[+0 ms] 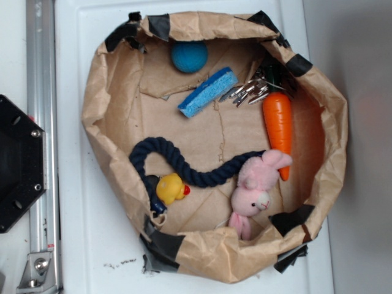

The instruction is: Grab the blue sponge.

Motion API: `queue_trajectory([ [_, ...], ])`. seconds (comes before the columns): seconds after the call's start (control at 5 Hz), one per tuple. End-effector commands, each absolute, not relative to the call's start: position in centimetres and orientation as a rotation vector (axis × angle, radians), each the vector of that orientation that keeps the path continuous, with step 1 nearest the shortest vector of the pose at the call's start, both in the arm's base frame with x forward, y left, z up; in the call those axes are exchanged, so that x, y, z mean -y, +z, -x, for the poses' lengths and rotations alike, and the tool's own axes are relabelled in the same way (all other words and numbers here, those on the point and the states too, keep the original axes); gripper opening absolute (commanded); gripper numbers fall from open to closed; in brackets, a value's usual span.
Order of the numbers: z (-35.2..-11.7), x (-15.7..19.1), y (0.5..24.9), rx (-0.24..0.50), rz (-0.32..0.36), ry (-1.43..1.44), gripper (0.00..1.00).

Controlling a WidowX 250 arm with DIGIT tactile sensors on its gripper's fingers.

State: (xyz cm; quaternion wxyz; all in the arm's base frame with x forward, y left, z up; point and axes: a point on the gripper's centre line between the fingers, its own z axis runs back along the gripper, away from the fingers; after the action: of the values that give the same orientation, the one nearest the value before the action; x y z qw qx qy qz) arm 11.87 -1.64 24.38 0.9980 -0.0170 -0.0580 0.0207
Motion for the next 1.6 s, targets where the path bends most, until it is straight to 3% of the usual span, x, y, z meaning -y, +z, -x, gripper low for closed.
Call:
queue_trajectory([
  [0.0, -11.9, 1.6, 24.4, 0.116, 0.034, 0.041, 1.00],
  [0.2, -16.9, 0.2, 19.4, 0.081, -0.059, 0.248, 1.00],
  [0.4, -21.3, -1.3, 14.3, 0.005, -0.097, 0.355, 1.00],
  [0.6, -26.3, -2.1, 10.8, 0.041, -0.105, 0.447, 1.00],
  [0.8, -30.1, -3.0, 7.6, 0.042, -0.186, 0.347, 1.00],
  [1.0, -30.8, -4.0, 4.8, -0.030, -0.212, 0.330, 1.00],
  [1.2, -29.5, -5.1, 2.9, -0.058, -0.241, 0.282, 1.00],
  [1.4, -27.1, -6.1, 2.5, -0.080, -0.232, 0.264, 1.00],
])
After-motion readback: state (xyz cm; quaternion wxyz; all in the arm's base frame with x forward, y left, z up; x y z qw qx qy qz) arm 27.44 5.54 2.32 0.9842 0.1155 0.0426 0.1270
